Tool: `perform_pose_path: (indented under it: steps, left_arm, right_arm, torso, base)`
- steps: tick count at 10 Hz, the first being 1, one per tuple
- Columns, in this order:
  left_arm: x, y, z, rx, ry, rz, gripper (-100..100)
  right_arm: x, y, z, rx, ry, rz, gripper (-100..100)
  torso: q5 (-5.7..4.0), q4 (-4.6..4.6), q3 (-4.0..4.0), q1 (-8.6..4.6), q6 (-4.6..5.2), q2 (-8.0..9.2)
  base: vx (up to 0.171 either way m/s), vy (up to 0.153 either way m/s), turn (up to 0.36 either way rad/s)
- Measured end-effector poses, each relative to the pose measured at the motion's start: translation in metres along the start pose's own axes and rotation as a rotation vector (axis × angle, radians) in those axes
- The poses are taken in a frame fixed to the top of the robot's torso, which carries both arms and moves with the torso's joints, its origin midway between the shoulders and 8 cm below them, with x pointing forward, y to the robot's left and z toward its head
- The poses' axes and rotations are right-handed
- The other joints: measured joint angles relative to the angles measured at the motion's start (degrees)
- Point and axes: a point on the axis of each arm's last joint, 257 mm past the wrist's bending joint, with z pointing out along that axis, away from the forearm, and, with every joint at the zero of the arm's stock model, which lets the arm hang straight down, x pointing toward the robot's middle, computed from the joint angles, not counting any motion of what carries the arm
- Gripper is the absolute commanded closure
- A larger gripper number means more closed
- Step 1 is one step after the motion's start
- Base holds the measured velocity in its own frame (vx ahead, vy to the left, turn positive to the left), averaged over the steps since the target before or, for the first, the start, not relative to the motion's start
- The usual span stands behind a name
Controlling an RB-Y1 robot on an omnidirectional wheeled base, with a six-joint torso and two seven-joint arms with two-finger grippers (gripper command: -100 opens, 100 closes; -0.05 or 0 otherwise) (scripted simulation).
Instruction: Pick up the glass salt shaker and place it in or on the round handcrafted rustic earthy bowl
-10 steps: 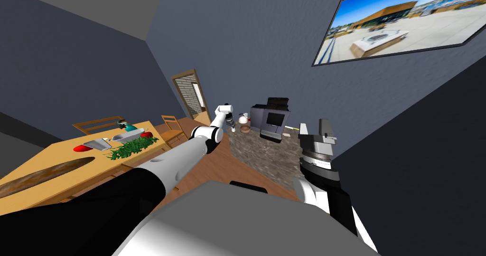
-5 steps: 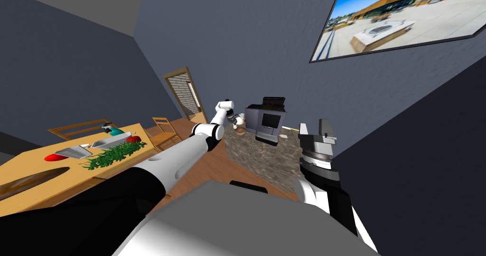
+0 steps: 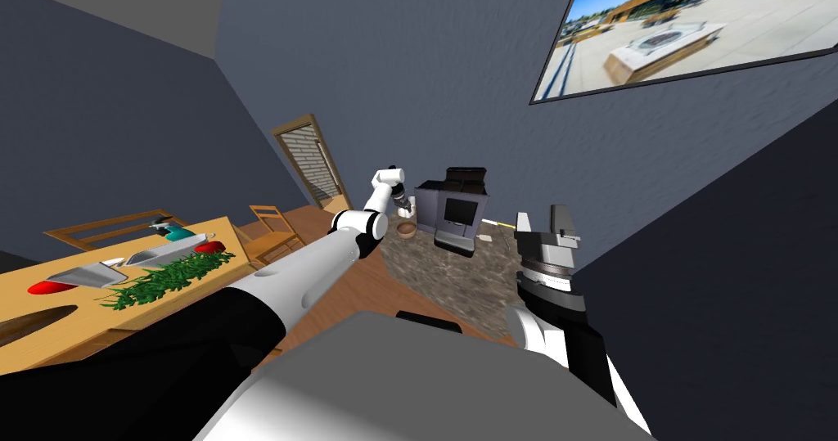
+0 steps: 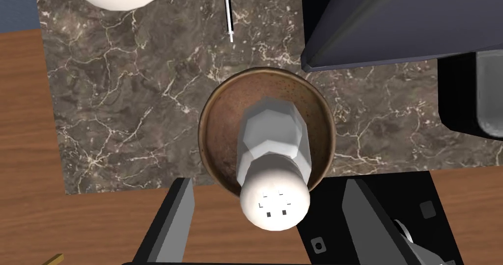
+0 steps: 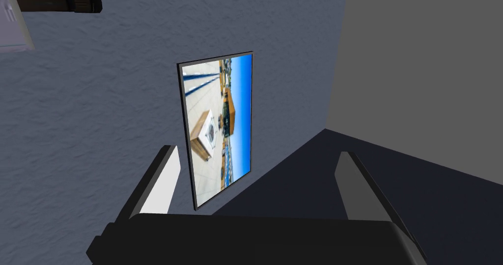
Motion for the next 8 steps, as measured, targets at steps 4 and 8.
perform_pose_path:
  steps: [4,8]
  left_arm:
    - [0.0,0.0,0.0,0.0,0.0,0.0,0]
    - [0.01,0.001,-0.025,0.007,0.003,-0.004,-100]
  right_arm:
    - [0.0,0.0,0.0,0.0,0.0,0.0,0]
    - [0.0,0.0,0.0,0.0,0.0,0.0,0]
  torso:
    - [0.03,0.04,0.08,0.1,-0.01,0.13]
    - [0.04,0.04,0.09,0.18,-0.01,0.13]
  base:
    - [0.0,0.0,0.0]
    - [0.004,0.02,-0.031]
